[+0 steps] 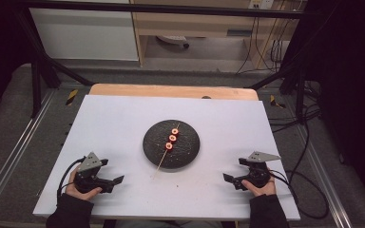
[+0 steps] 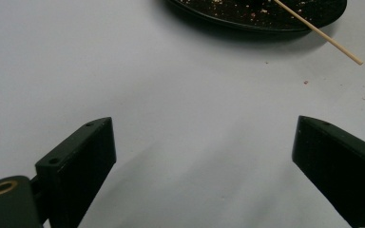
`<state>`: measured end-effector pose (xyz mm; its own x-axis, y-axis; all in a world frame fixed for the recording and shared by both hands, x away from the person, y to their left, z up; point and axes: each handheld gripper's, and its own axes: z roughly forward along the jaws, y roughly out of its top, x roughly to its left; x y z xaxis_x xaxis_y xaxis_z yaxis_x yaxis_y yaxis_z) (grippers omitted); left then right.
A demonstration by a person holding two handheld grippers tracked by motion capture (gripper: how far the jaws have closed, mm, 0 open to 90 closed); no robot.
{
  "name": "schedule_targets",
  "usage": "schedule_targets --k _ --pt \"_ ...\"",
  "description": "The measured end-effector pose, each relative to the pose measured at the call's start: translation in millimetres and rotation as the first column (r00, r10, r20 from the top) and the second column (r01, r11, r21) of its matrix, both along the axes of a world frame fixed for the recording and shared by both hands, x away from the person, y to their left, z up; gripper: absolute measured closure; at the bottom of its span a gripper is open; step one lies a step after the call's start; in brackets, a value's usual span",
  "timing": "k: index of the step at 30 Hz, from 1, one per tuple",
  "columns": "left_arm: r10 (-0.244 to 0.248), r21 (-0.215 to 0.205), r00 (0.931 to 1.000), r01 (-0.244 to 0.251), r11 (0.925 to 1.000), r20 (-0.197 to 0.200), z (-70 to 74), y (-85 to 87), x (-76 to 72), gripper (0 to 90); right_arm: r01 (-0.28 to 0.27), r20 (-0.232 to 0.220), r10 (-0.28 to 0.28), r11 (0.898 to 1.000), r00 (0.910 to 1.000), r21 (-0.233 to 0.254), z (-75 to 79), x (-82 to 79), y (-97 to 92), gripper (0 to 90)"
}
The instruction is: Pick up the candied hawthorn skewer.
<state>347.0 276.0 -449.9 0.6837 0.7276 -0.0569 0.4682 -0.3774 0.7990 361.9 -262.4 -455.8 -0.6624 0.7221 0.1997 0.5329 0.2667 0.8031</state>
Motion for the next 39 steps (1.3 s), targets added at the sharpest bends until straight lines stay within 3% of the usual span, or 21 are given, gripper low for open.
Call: schedule_targets --k 19,32,39 --pt "0.0 0.009 1.0 0.0 1.0 -0.002 6.3 -10.9 1.5 6.6 0.011 0.003 -0.011 1.0 0.9999 -0.006 1.6 0.0 0.0 0.6" --pt "0.006 0.003 1.0 -0.006 1.0 0.0 23.1 -40.2 6.3 6.7 0.004 0.007 -0.004 1.0 1.0 -0.02 3.0 0.4 2.4 0.6" --pt "0.018 0.011 0.9998 -0.018 0.9998 -0.006 33.9 -64.6 16.2 9.8 0.007 0.007 -0.007 1.0 1.0 -0.019 2.9 0.6 2.9 0.6"
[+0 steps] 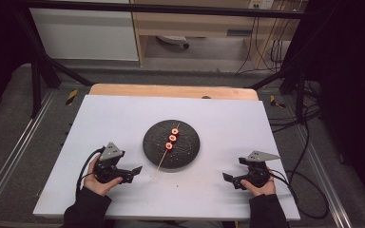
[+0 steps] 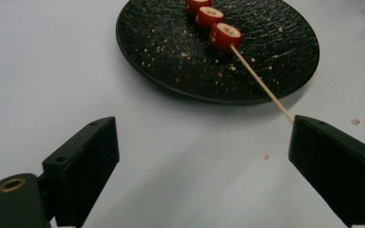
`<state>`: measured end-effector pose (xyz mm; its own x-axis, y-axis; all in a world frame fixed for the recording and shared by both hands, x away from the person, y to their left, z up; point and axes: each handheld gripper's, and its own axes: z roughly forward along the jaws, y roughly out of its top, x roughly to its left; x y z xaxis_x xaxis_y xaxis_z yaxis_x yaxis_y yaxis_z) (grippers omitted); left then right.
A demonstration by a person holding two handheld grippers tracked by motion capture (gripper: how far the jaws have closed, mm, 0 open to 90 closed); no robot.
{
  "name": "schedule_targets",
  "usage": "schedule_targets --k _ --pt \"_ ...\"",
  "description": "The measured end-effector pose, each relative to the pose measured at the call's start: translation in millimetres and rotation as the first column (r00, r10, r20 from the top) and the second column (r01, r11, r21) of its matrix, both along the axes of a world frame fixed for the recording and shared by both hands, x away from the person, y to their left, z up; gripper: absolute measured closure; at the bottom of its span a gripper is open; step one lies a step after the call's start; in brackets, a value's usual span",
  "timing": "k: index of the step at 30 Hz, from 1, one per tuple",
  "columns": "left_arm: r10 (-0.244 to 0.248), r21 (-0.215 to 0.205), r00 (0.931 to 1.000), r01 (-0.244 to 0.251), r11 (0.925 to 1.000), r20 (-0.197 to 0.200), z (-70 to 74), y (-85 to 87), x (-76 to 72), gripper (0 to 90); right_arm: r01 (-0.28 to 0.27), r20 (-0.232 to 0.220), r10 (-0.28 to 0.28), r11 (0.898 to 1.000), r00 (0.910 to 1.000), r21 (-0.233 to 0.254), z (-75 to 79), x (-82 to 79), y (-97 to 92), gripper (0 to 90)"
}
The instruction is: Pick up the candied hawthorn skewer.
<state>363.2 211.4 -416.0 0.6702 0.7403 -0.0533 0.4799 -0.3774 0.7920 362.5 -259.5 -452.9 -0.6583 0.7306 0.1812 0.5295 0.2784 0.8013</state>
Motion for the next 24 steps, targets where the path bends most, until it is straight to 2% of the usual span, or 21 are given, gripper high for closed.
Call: schedule_targets --k 1,2,5,11,18,19,22,24 --pt "0.001 0.004 1.0 -0.001 1.0 -0.009 3.0 -8.8 3.6 10.4 0.001 0.0 -0.001 1.0 1.0 0.001 -0.2 0.1 0.2 0.6" --pt "0.001 0.004 1.0 -0.001 1.0 -0.009 3.0 -8.8 3.6 11.2 -0.003 0.001 0.003 1.0 1.0 -0.002 -0.4 0.4 0.2 0.6" --pt "0.004 0.026 0.9998 -0.003 0.9996 -0.021 6.1 -26.4 11.7 13.6 -0.002 -0.001 0.002 1.0 1.0 -0.002 -0.5 0.2 0.8 0.6" --pt "0.0 0.038 0.9993 0.001 0.9993 -0.038 6.8 -48.0 21.5 20.8 -0.002 -0.004 0.002 1.0 1.0 -0.003 -0.8 0.4 1.2 0.6" --pt "0.013 0.075 0.9972 -0.007 0.9971 -0.074 3.3 -75.9 36.4 33.0 -0.002 -0.004 0.002 1.0 1.0 -0.001 -0.8 0.5 1.3 0.6" --pt "0.015 0.084 0.9965 -0.008 0.9965 -0.082 2.6 -78.9 38.3 39.4 -0.001 -0.002 0.001 1.0 1.0 0.002 -0.7 0.3 1.3 0.6" --pt "0.028 0.106 0.9955 -0.019 0.9942 -0.09 -0.7 -88.6 41.9 42.4 -0.002 -0.002 0.002 1.0 1.0 0.003 -0.8 0.3 1.5 0.6" --pt "0.034 0.122 0.9942 -0.022 0.9923 -0.102 -3.1 -94.1 43.4 47.6 -0.004 -0.004 0.004 1.0 1.0 -0.001 -1.0 0.4 1.5 0.6"
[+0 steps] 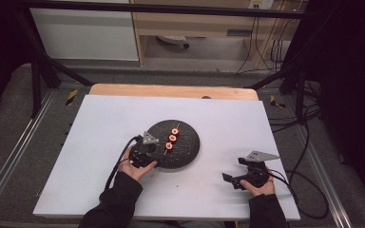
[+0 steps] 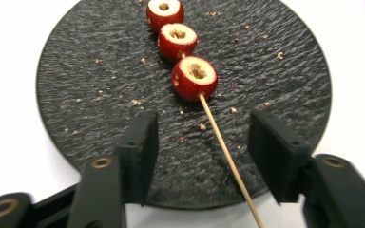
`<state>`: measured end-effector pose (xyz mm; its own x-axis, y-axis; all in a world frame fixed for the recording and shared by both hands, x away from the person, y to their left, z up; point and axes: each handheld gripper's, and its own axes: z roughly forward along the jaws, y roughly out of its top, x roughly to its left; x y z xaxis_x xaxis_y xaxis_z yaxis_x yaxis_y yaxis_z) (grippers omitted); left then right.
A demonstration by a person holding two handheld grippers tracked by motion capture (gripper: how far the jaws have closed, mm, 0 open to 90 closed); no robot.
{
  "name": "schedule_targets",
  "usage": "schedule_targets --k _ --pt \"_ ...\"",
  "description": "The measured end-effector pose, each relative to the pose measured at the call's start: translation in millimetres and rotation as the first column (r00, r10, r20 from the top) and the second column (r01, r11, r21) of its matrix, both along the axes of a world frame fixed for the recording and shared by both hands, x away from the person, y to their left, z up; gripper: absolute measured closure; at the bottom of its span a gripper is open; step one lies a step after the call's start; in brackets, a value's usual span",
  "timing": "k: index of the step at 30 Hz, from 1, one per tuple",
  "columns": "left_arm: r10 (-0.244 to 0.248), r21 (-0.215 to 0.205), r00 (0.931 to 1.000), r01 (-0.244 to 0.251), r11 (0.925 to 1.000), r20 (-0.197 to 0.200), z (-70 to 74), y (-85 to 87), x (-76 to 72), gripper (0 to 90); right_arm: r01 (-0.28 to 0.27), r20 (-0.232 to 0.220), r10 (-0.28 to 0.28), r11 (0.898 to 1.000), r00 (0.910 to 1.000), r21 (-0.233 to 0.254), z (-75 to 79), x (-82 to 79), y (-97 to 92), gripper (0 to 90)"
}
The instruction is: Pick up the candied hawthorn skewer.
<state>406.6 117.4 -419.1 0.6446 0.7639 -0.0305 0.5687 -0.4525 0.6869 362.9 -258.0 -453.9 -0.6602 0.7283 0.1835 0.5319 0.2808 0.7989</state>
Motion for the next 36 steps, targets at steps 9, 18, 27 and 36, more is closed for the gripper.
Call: schedule_targets --k 9,18,27,36 --pt "0.023 0.083 0.999 -0.02 0.9964 -0.037 -3.8 -18.2 4.9 71.8 0.001 -0.002 -0.001 1.0 1.0 0.004 0.4 0.3 -0.2 0.6" --pt "0.058 0.112 0.9973 -0.052 0.9924 -0.046 -5.2 -26.8 6.4 81.6 -0.001 -0.001 0.001 1.0 1.0 0.005 0.4 0.3 -0.3 0.6" --pt "0.097 0.106 0.9949 -0.093 0.99 -0.029 -5.4 -24.2 6.2 87.8 -0.002 0.0 0.002 1.0 1.0 0.004 0.4 0.2 -0.3 0.6" --pt "0.073 0.026 0.9971 -0.073 0.997 0.025 1.8 -5.1 -2.6 88.1 -0.001 0.0 0.001 1.0 1.0 0.006 0.1 -0.2 -0.1 0.6"
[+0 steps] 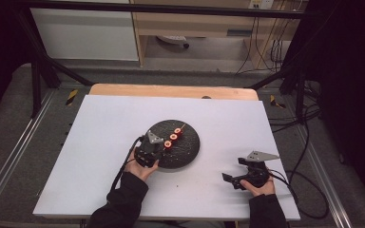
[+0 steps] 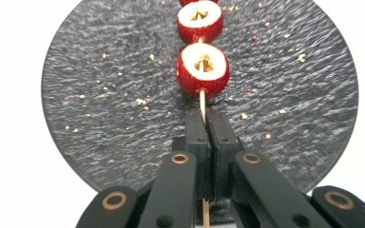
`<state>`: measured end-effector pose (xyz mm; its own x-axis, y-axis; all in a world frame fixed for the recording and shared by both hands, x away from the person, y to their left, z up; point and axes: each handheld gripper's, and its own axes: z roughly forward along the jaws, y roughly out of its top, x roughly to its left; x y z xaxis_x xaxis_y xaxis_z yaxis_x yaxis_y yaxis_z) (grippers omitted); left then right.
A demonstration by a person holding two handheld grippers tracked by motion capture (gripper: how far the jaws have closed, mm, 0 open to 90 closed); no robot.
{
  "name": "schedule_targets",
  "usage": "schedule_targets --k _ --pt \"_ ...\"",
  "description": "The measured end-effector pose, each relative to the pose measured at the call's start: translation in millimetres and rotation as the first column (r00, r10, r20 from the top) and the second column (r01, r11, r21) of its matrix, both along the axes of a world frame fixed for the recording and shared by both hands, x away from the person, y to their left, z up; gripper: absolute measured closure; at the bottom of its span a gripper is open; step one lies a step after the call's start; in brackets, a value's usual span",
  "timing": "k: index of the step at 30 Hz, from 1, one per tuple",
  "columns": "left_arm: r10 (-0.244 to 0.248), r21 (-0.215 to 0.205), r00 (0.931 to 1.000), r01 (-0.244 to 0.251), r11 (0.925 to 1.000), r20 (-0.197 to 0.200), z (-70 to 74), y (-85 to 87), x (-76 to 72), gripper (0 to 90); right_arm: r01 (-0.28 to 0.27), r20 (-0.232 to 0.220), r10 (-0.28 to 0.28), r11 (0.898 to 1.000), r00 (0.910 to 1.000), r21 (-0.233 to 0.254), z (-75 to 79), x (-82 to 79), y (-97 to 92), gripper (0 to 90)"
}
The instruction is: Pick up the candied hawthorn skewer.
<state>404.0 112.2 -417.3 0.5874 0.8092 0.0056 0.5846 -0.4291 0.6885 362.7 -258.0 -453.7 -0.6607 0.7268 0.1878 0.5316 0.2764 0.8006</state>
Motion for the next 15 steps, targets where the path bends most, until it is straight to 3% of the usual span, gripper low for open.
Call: schedule_targets --k 5,10,15 --pt "-0.014 -0.054 0.9996 0.015 0.9984 0.025 3.7 12.0 -6.1 88.1 0.001 0.001 -0.001 1.0 1.0 0.0 0.6 -0.4 -0.5 0.6" --pt "-0.038 -0.135 0.9979 0.044 0.9899 0.052 7.0 30.3 -16.2 88.1 0.007 -0.003 -0.007 1.0 1.0 0.003 0.7 -0.5 -0.4 0.6" --pt "-0.064 -0.167 0.9954 0.075 0.983 0.071 7.7 40.6 -24.6 88.1 0.014 -0.008 -0.014 1.0 0.9999 0.014 1.9 -0.6 0.9 0.6"
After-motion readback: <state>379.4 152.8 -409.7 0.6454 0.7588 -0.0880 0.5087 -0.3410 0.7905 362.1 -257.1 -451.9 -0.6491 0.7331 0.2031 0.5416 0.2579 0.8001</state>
